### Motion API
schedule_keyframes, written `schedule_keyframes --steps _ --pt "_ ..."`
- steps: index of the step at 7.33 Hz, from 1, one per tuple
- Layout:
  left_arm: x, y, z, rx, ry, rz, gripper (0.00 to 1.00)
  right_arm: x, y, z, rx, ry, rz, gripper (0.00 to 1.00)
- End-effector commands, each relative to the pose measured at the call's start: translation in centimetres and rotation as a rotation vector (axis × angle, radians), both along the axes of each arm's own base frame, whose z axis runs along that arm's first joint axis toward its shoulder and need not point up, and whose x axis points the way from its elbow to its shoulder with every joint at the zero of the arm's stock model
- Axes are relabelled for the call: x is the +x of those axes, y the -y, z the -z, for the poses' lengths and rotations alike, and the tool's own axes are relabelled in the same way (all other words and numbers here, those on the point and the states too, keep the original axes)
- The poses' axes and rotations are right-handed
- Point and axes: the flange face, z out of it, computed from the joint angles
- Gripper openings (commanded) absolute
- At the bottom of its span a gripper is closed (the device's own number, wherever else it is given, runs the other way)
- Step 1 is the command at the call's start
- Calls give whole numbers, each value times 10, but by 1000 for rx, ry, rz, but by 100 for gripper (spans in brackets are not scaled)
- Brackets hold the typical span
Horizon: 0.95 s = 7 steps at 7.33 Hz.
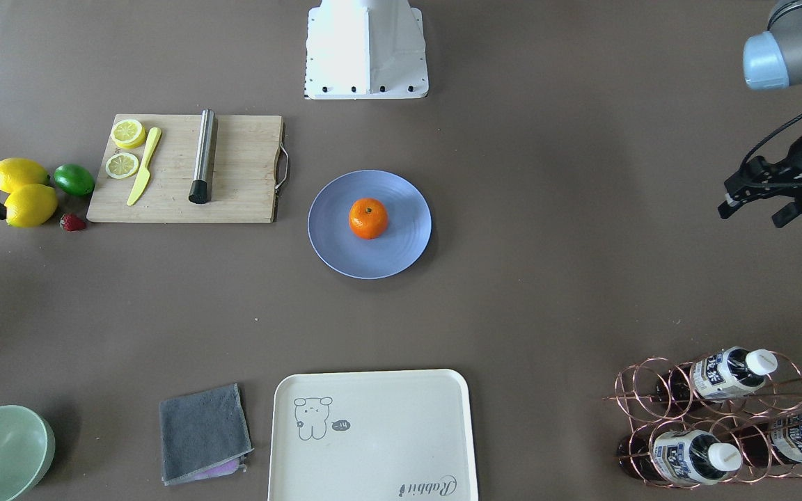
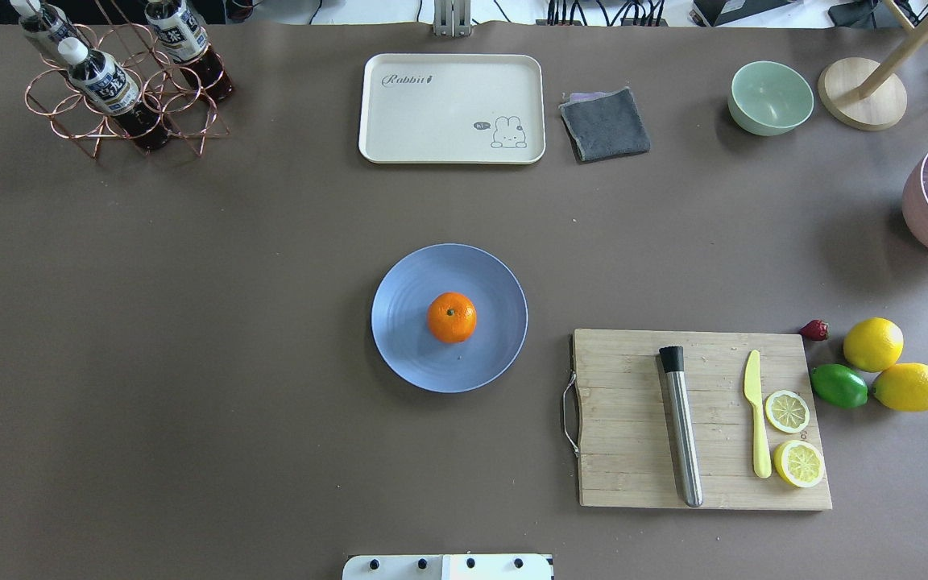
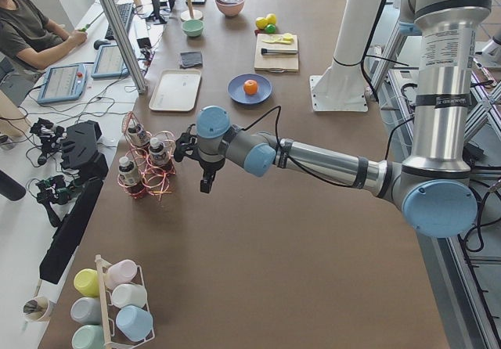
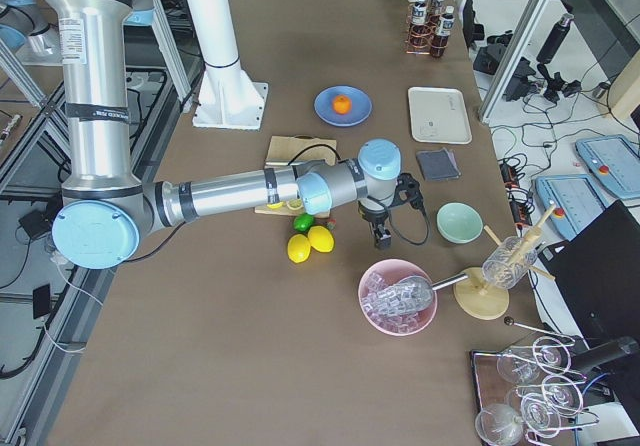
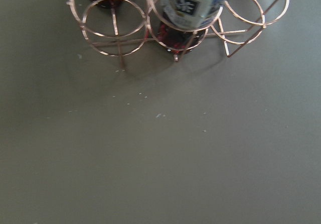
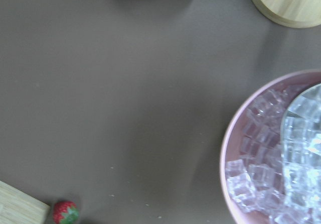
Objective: Pick orange to plate
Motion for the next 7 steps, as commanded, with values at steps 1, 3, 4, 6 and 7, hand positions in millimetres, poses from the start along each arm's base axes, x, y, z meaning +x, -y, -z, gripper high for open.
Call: schedule_keyframes --steps 1,3,4,6,7 --pt "-84 -25 -52 35 -15 -15 97 73 -18 -57 14 -23 -29 100" --pt "-94 -38 -66 15 -13 1 97 105 -39 -76 15 -31 -57 100" --pt "-95 -38 -71 10 -4 -1 97 106 -39 -81 7 -43 -59 100" --pt "-95 -45 -82 -13 -4 0 97 106 -47 -91 -11 -46 -58 100" --pt "-95 -48 -88 -24 -1 0 97 106 -48 -94 -17 -49 -57 100"
